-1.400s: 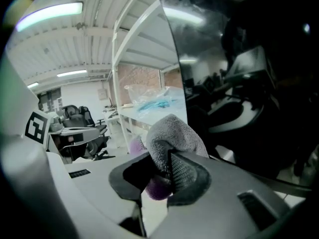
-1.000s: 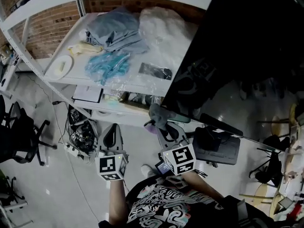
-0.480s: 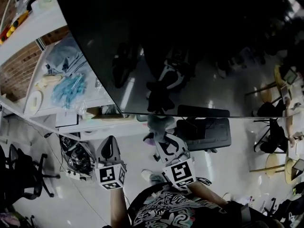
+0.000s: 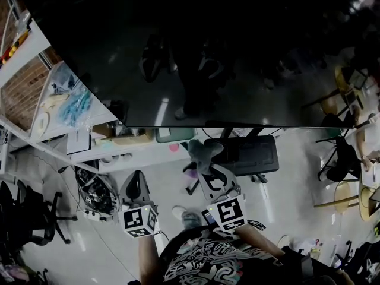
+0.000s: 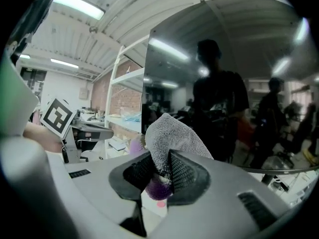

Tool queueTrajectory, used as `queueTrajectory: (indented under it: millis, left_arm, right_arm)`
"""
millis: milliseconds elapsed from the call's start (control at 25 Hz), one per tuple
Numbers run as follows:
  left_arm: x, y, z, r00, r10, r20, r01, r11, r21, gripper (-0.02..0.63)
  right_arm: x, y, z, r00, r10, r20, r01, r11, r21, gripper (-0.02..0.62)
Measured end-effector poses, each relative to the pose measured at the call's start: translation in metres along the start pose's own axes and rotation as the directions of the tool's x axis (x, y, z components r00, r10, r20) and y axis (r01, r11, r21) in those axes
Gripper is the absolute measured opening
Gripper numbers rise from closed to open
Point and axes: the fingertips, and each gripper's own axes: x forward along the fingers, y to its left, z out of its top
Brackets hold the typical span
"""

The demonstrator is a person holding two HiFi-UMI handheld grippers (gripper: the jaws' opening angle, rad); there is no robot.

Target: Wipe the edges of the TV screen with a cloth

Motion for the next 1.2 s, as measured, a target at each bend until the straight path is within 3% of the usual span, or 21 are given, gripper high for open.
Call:
queueTrajectory:
  millis: [520,1200]
  left_arm:
    - [-0.060,-0.086,-0.002,0.999,-0.032,0.033,0.031,0.998,0.051,0.021]
    - [-0.107,-0.107,-0.001,0.994,-0.084,0.062,0.080,0.995,0.066,0.021]
  right_arm:
    - [-0.099,-0.020,-0.022,0.998,-0.032,0.054,0.032,0.999,0.012,0.092]
    - [-0.143,0.007,-0.025,0.997,-0.025,0.071,0.021,0.998,0.055,0.092]
